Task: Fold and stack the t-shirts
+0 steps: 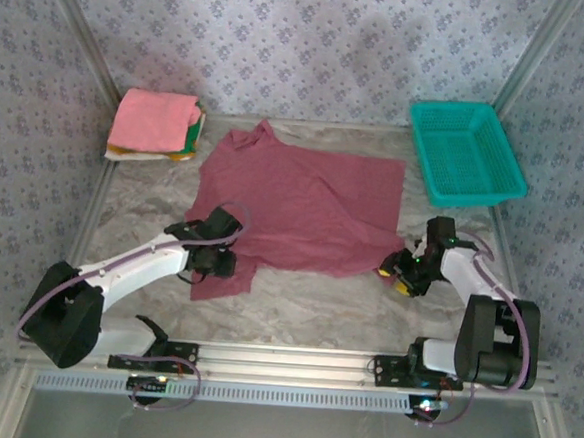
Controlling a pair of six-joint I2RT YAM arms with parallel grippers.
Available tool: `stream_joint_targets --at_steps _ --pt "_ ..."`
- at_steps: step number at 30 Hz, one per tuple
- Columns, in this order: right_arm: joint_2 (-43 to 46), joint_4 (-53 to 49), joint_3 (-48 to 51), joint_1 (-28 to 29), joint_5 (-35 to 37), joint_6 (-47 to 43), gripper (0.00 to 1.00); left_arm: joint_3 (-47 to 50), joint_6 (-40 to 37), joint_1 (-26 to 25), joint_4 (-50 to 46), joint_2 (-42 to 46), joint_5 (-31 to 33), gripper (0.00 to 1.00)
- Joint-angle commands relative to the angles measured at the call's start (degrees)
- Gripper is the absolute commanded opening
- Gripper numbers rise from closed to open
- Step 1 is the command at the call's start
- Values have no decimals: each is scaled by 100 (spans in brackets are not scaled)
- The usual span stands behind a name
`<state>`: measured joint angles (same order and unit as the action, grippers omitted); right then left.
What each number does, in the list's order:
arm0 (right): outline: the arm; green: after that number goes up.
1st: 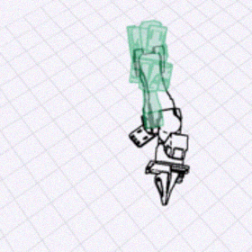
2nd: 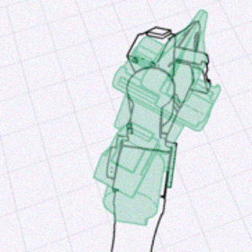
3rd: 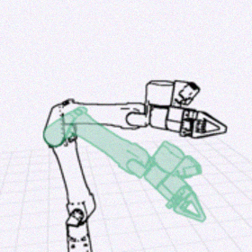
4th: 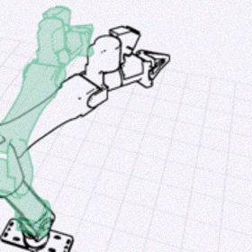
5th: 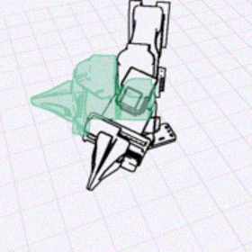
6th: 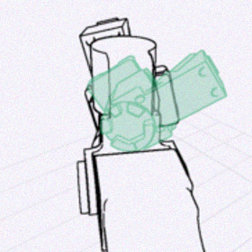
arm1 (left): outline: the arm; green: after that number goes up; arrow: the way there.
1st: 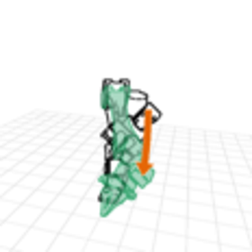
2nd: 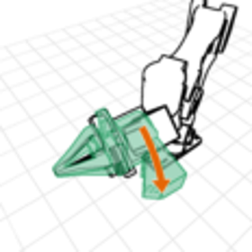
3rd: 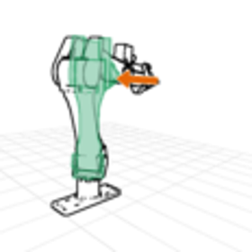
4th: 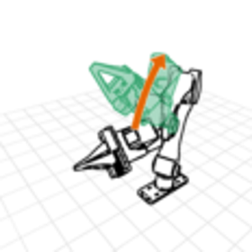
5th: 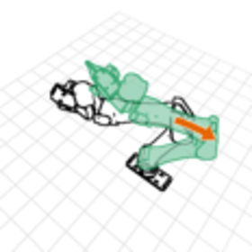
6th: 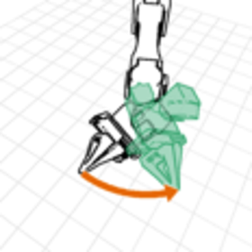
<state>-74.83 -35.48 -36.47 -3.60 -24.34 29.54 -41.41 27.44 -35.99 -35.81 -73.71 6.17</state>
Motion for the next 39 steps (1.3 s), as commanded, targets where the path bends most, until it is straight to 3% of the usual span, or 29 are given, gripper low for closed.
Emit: stream_joint_targets --at_steps 1,6,9,15,22,27,39 --pt "-138 915 36 68 -227 159 53 269 -50 5 340 153 -100 42" --pt "-603 1268 171 88 -269 147 42 495 42 18 621 334 -1 43" --pt "-628 1235 258 104 -266 149 46 428 36 13 543 285 39 44" --pt "322 485 155 74 -43 116 54 397 -35 19 683 154 103 44" --pt "688 -237 367 -188 -39 341 47 452 -28 5 828 177 76 44" --pt "362 404 714 -253 -150 320 38 689 22 6 911 562 231 45" --pt "-316 1315 579 -172 45 439 31 801 183 6 970 694 288 45"
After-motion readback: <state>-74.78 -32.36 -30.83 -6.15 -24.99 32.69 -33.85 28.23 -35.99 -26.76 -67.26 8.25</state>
